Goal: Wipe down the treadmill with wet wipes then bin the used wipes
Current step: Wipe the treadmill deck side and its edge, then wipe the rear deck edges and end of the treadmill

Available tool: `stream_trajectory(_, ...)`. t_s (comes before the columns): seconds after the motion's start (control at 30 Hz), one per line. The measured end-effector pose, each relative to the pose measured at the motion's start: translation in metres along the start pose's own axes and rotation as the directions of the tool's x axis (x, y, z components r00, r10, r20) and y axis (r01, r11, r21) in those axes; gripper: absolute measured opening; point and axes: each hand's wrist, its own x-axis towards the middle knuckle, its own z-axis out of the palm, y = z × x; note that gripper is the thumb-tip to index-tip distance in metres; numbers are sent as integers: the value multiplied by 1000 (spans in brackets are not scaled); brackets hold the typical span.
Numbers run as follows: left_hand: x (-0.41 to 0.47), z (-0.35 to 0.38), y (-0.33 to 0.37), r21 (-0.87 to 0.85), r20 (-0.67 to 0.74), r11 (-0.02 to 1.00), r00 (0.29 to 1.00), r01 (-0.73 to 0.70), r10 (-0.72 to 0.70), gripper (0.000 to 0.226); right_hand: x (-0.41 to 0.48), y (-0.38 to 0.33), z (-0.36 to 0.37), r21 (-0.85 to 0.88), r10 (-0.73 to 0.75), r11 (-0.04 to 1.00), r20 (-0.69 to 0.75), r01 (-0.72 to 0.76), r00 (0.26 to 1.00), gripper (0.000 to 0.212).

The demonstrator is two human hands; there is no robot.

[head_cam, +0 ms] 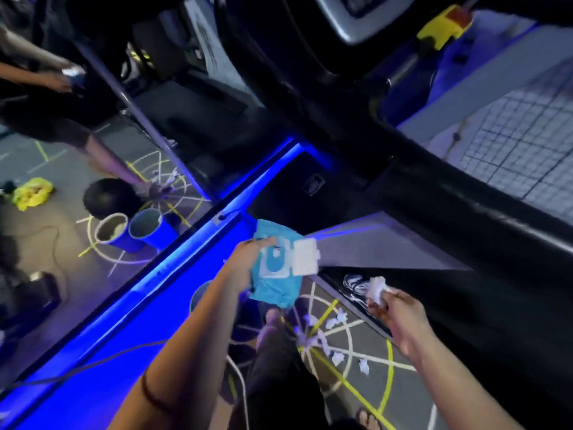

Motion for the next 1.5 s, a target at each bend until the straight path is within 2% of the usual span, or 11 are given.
stream_trajectory(0.1, 63, 27, 10, 191, 148, 981, 988, 21, -50, 37, 32, 7, 11, 117, 1, 993, -129, 14, 992, 14)
stream_trajectory(0.2, 135, 31, -1, 287, 241, 957, 965, 35, -108, 16, 73, 31, 29, 162, 17, 986, -282, 30, 959, 27)
stream_trajectory(0.4, 215, -7, -42, 459, 335, 875, 882, 155, -332, 8, 123, 76, 87, 266, 151, 964, -520, -8, 841, 25)
stream_trajectory(0.6, 254, 0, -104, 512, 447, 854, 819, 95, -359, 12, 173, 110, 98, 213, 2, 970, -488, 117, 873, 20)
stream_trajectory(0.87, 383, 51, -244, 603, 645, 795, 627, -67, -437, 18, 271, 247, -8, 53, -203, 961, -522, 270, 828, 16)
stream_trajectory(1.0, 453, 67, -315, 540, 744, 830, 542, -142, -391, 63, 337, 315, -46, -70, -322, 942, -457, 327, 829, 19)
stream_trajectory(1.07, 481, 68, -352, 470, 778, 869, 538, -153, -325, 77, 368, 348, -56, -70, -369, 924, -419, 376, 830, 19)
stream_trajectory(1.23, 513, 62, -398, 361, 782, 918, 590, -166, -201, 72, 428, 397, -74, -115, -452, 883, -471, 455, 757, 21)
stream_trajectory(1.33, 506, 51, -399, 371, 755, 918, 620, -140, -211, 76, 417, 379, -65, 35, -408, 869, -512, 493, 756, 25)
stream_trajectory(1.4, 493, 38, -390, 365, 743, 924, 634, -113, -215, 64, 403, 371, -57, 44, -449, 843, -492, 537, 746, 25)
stream_trajectory(1.5, 481, 31, -380, 339, 741, 930, 650, -143, -170, 37, 391, 397, -51, -101, -486, 864, -423, 494, 765, 25)
